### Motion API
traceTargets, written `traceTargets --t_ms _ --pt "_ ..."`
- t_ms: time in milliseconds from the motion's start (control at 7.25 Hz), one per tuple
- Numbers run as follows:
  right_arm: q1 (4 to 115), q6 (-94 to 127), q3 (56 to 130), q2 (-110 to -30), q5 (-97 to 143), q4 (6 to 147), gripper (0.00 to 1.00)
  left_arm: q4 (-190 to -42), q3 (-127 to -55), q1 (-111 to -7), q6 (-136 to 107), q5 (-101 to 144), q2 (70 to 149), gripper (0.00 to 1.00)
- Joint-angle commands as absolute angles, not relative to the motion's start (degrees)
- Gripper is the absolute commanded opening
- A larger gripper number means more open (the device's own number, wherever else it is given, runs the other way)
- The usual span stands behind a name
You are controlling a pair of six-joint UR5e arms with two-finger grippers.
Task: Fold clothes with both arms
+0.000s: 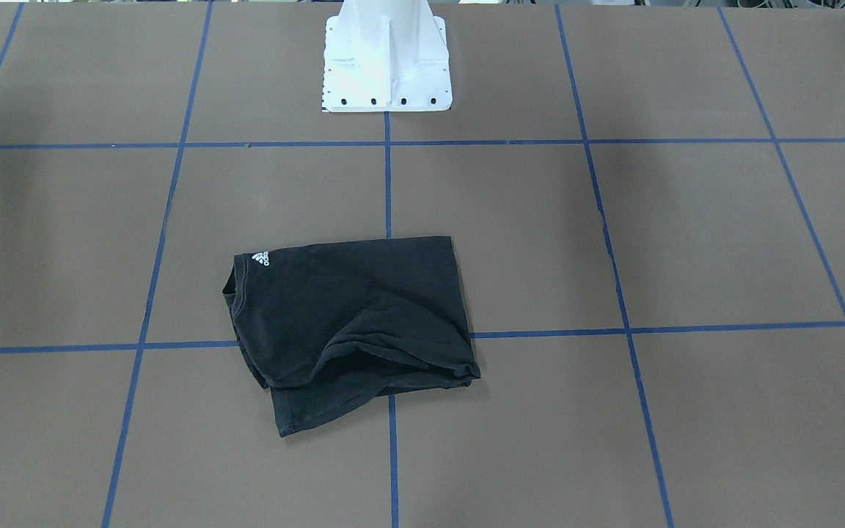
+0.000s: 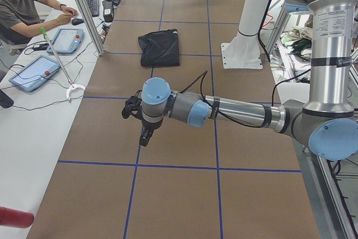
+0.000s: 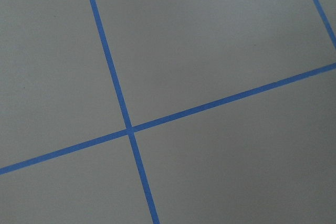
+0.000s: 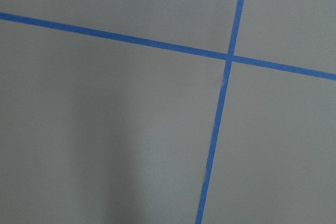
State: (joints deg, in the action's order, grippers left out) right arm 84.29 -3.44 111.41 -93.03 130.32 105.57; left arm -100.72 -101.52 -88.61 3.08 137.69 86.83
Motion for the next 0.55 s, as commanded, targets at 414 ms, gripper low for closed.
traceTargets --t_ms 414 --pt "84.2 -3.43 111.62 -92.81 130.34 105.47 1.0 -100.81 -101.95 -88.33 2.99 137.55 87.01 1.0"
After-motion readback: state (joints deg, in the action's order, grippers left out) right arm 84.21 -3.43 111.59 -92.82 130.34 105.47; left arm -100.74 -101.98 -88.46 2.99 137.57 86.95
